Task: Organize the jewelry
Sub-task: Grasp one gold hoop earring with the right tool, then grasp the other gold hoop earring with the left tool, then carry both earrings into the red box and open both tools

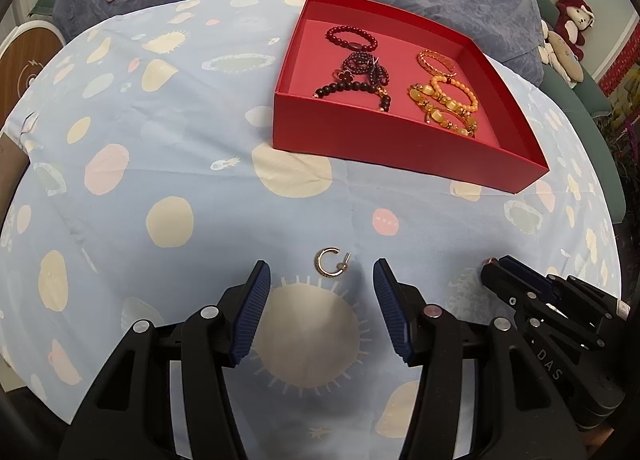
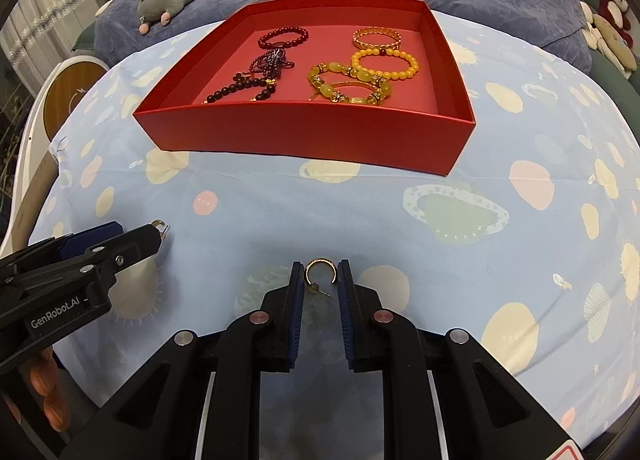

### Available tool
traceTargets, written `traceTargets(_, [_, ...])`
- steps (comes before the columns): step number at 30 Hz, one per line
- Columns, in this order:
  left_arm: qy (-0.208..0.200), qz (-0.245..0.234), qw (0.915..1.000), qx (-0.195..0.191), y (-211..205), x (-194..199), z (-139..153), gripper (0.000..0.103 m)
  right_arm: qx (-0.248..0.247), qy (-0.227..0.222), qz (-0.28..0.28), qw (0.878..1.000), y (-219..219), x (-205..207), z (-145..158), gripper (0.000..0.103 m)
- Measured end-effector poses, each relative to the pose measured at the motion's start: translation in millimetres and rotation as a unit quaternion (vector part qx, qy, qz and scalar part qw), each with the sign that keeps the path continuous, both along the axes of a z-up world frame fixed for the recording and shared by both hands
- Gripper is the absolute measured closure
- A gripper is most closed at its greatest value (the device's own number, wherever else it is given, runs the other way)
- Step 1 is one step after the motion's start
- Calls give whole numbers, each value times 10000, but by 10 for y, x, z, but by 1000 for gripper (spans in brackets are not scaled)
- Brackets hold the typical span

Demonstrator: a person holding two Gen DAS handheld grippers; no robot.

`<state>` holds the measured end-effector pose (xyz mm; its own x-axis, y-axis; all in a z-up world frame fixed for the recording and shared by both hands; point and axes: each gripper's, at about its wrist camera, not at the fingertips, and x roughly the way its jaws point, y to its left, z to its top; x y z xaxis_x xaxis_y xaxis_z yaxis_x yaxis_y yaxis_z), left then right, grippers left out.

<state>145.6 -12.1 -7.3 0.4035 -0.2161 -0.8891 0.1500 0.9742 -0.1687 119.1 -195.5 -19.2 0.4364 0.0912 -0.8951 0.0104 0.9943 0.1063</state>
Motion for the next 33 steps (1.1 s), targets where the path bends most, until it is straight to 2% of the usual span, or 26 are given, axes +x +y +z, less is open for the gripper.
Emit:
traceTargets(5, [-9, -77, 10000, -40, -57, 9, -26, 60, 52, 41, -85, 9999, -69, -75, -7, 87])
traceTargets(8, [49, -132, 9999, -90, -92, 21, -65, 70, 80, 61, -119, 9999, -91, -92, -18, 87])
traceTargets(14, [-3, -112, 9999, -68, -115, 64, -80, 77, 117, 68, -121, 9998, -86, -91, -29, 87])
traceTargets(16, [-14, -138, 9999, -52, -119, 78, -89, 85, 126, 69, -124, 9998, -84, -90, -31, 87])
traceTargets(25, [59, -173, 9998, -110, -105, 62, -52, 87, 164, 4, -111, 9998, -61, -77, 39, 87])
traceTargets(33, [-223, -258, 9992, -215, -181, 37, 361, 87, 311, -365, -106, 9988, -45, -13, 438, 87])
